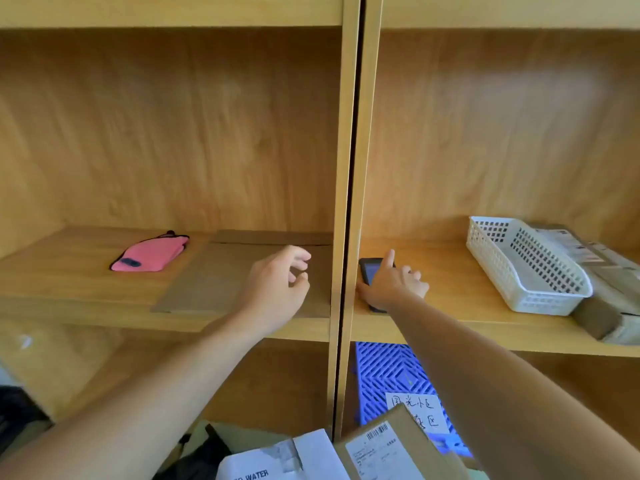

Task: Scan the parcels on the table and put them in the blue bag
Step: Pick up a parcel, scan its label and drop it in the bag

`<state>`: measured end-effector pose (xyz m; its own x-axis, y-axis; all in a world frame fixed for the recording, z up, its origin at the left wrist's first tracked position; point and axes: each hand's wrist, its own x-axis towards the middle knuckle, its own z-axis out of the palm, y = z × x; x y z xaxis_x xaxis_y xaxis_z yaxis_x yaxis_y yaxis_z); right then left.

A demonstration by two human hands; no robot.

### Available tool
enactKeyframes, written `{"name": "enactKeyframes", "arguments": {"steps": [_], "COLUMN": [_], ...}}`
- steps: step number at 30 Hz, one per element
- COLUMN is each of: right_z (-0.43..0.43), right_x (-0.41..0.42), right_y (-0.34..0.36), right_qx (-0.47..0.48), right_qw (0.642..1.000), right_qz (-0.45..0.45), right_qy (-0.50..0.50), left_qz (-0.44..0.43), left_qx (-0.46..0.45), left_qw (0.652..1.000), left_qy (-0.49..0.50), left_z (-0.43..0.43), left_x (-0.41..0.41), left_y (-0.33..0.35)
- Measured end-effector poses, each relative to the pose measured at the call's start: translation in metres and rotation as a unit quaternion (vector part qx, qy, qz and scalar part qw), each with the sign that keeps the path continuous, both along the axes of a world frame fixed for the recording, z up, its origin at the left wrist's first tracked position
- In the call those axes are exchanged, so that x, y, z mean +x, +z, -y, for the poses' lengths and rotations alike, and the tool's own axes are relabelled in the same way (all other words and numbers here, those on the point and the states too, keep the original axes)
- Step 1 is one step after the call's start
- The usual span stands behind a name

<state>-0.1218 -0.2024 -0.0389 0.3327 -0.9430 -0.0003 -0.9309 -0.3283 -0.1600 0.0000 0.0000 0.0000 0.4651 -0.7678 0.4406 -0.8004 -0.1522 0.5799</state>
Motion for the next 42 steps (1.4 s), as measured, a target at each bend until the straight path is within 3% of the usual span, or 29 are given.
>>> {"name": "enactKeyframes", "arguments": {"steps": [9, 21, 32, 38, 42], "right_z": [0.023, 0.017, -0.041, -0.088, -0.113], "right_x": [0.007, -0.020, -0.082, -0.155, -0.219], "right_y": [-0.001, -0.003, 0.023, 0.015, -0.011], "right_qx": [0.046, 0.019, -0.018, 0.003, 0.007], "right_qw": [0.998, 1.000, 0.992, 0.992, 0.997], "right_qz": [0.008, 0.008, 0.118, 0.124, 0.080], "right_qy": [0.040, 0.006, -0.031, -0.021, -0.003], "left_qz": [-0.023, -0.056, -0.063, -0.041, -0.044], "left_qx": [0.026, 0.029, 0.037, 0.054, 0.104], "left_qw": [0.999, 0.997, 0.997, 0.993, 0.982], "left_qy": [0.034, 0.039, -0.007, -0.095, -0.154], "left_z": [0.013, -0.014, -0.073, -0.069, -0.060], "left_x": [0.012, 0.003, -0.008, -0.056, -0.112], "left_y": [-0.003, -0.005, 0.009, -0.023, -0.051]}}
